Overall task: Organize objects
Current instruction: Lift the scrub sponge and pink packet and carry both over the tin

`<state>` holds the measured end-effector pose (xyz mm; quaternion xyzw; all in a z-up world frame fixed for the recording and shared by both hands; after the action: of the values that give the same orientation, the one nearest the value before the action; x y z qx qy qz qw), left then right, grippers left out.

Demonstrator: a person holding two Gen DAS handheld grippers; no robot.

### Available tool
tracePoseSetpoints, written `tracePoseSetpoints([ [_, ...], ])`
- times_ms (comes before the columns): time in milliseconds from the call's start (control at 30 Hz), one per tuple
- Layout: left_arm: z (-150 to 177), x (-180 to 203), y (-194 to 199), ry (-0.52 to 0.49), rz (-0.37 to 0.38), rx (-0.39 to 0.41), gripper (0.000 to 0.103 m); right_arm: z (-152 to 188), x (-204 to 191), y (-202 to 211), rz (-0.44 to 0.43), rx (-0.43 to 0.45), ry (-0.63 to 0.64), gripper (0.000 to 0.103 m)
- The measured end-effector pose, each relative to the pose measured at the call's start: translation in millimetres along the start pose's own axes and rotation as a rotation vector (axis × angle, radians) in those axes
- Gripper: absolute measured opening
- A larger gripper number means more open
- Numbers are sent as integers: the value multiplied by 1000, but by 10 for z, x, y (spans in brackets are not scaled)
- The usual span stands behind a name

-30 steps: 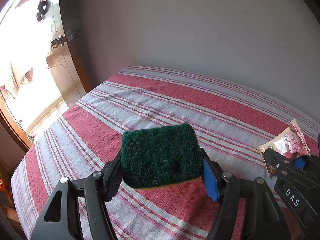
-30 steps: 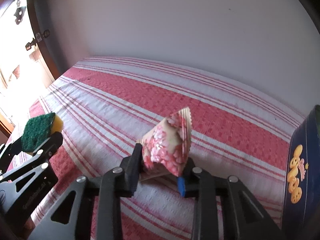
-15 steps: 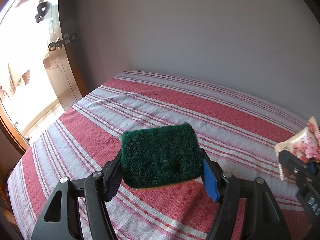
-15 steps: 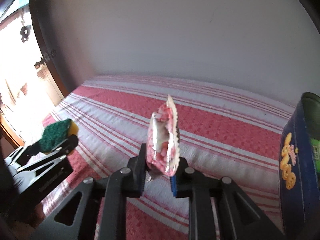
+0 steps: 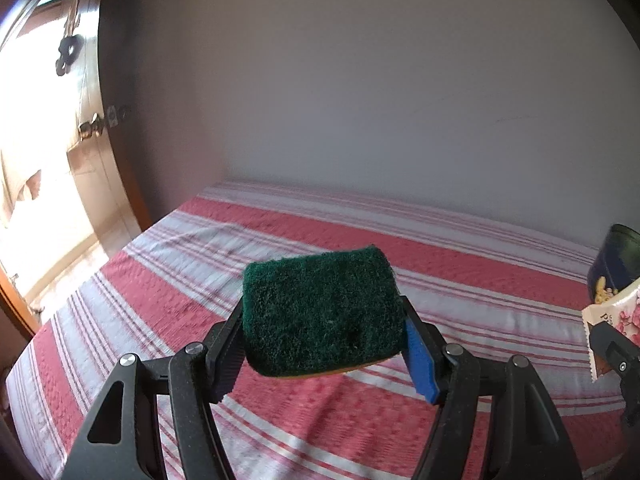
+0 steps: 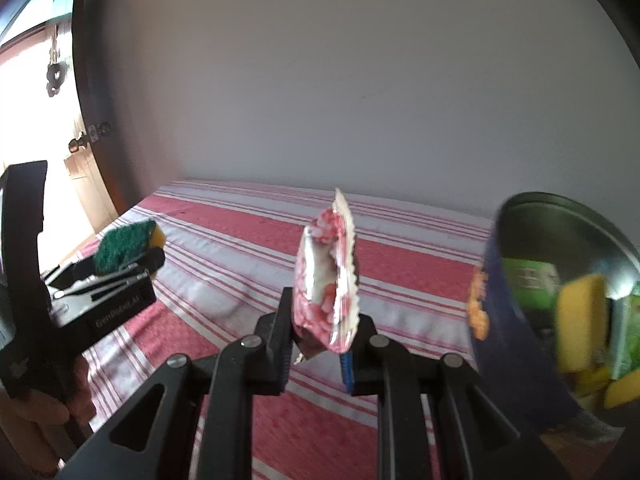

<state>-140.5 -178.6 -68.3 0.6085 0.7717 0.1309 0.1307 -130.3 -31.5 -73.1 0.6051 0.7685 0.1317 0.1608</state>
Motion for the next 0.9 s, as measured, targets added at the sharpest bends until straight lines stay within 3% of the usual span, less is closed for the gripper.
tracePoseSetpoints([
  [200, -48, 232, 156, -19, 30, 51, 70, 18, 212, 249, 58, 32, 11, 19],
  [633, 65, 858, 429, -39, 102, 28, 70, -21, 511, 722, 107, 102, 17, 19],
  [900, -12, 1364, 657, -76, 154, 59, 70, -115, 775, 962, 140, 152, 3, 19],
])
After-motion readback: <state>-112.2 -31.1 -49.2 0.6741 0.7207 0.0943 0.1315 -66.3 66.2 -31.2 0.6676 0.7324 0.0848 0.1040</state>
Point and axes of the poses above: each gripper's, at about its wrist camera, not at the fingertips, and y roughly against the way its jaws point, x to its right, z to its underside, the point moved 10 cm from there along -y, roughly the way its jaws point, and after that the axes turned 12 degrees about x, right-handed, at the moved point
